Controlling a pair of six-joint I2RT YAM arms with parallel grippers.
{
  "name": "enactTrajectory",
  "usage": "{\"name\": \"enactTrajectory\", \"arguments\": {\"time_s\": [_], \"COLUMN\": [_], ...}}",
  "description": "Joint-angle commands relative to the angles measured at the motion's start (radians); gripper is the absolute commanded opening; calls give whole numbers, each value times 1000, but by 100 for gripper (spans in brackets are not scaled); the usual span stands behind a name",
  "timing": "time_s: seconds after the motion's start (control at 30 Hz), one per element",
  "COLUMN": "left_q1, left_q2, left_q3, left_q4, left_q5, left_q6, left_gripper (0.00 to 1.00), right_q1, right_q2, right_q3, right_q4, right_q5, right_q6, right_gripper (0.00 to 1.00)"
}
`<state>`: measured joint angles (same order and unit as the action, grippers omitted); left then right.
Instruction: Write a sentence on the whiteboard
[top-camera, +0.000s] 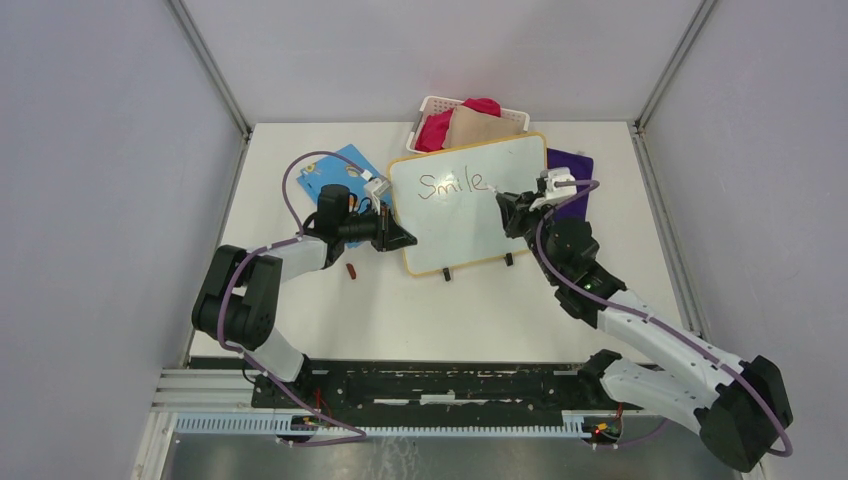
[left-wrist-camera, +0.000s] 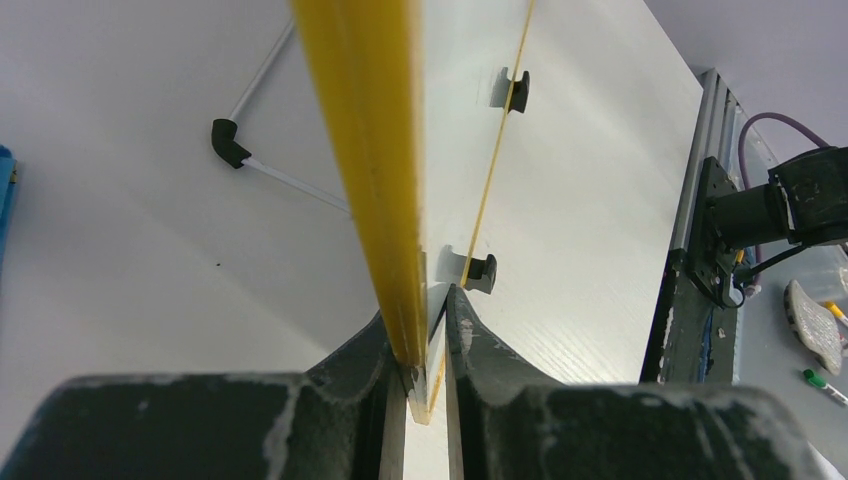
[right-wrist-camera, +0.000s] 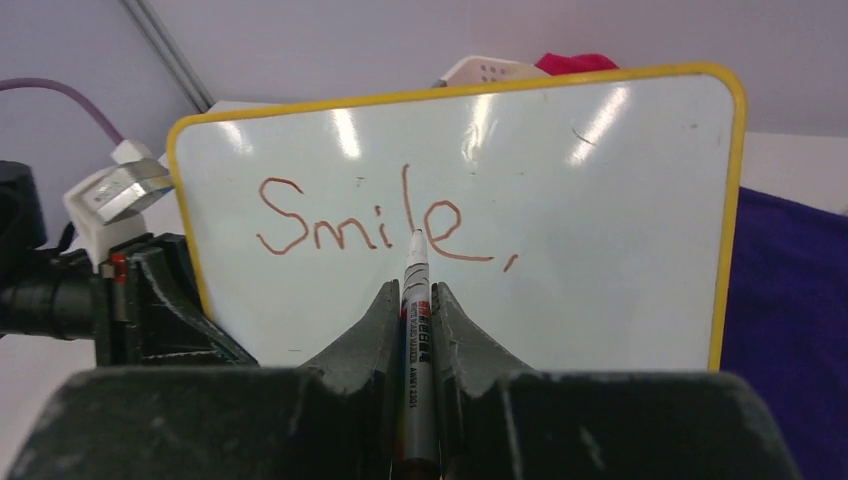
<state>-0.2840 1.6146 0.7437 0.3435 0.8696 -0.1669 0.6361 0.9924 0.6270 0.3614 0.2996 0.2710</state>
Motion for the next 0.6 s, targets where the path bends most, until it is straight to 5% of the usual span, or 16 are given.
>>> {"name": "enactTrajectory", "arguments": {"time_s": [0.0,0.17,0.57], "left_q1": [-23,-23,-23], "left_q2": [10,21,33], "left_q3": [3,3,2], "left_q4": [-98,-102,-120], "left_q5": [-92,-93,-112], "left_q6": [106,107,120], "left_gripper": [2,2,2], "right_q1": [98,241,372], "right_q2": [-53,-45,171], "right_q3": [53,-11,-6], "right_q4": [-11,-15,82], "right_q5": [38,131,126], "right_q6": [-90,-184,-191], "right_gripper": [0,0,0]}}
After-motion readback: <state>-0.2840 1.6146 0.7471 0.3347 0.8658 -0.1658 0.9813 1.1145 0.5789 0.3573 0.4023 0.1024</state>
